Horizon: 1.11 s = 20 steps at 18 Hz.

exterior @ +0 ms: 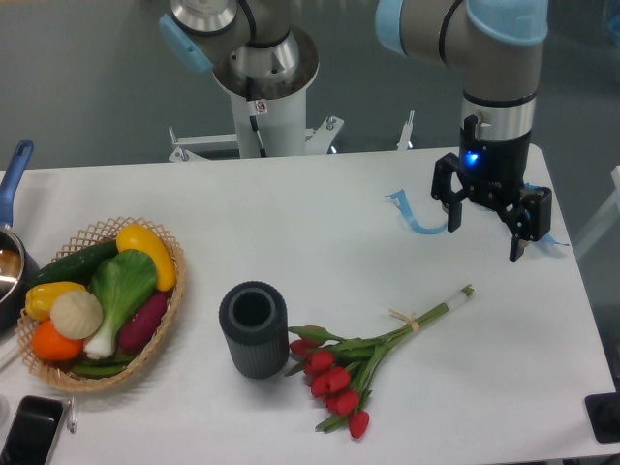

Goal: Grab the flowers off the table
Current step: 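Move the open gripper toward the red tulip bundle's stems, then lower the open gripper over the tulip stems near the tie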

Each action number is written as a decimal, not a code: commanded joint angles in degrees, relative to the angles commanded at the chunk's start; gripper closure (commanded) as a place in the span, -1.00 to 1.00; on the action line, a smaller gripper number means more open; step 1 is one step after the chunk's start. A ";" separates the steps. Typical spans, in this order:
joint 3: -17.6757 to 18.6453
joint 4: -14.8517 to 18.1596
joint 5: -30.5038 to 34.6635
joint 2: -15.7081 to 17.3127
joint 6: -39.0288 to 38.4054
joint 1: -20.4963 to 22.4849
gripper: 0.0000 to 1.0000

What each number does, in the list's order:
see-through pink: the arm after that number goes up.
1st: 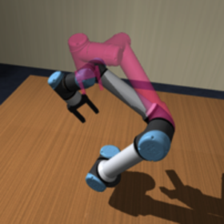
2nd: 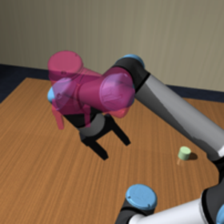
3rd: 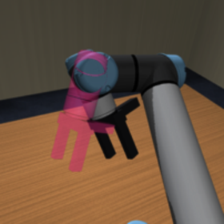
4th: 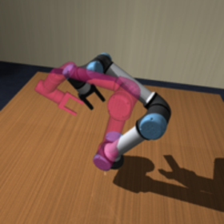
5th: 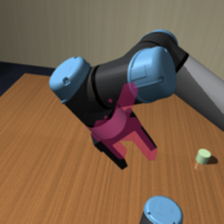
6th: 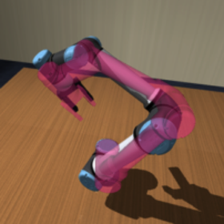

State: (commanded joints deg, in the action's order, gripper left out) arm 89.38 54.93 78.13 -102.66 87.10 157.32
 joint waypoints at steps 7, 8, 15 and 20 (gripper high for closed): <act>3.76 -0.87 0.00 0.00 -0.79 -0.26 -1.00; 5.00 -2.27 0.00 0.00 -0.79 -0.26 -1.00; 7.91 -8.35 -1.40 -2.80 -11.07 -2.45 -1.00; 7.91 -9.41 -1.41 -7.38 -11.51 -5.45 -1.00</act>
State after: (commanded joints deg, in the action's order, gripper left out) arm 97.30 45.53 76.73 -110.03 75.59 151.88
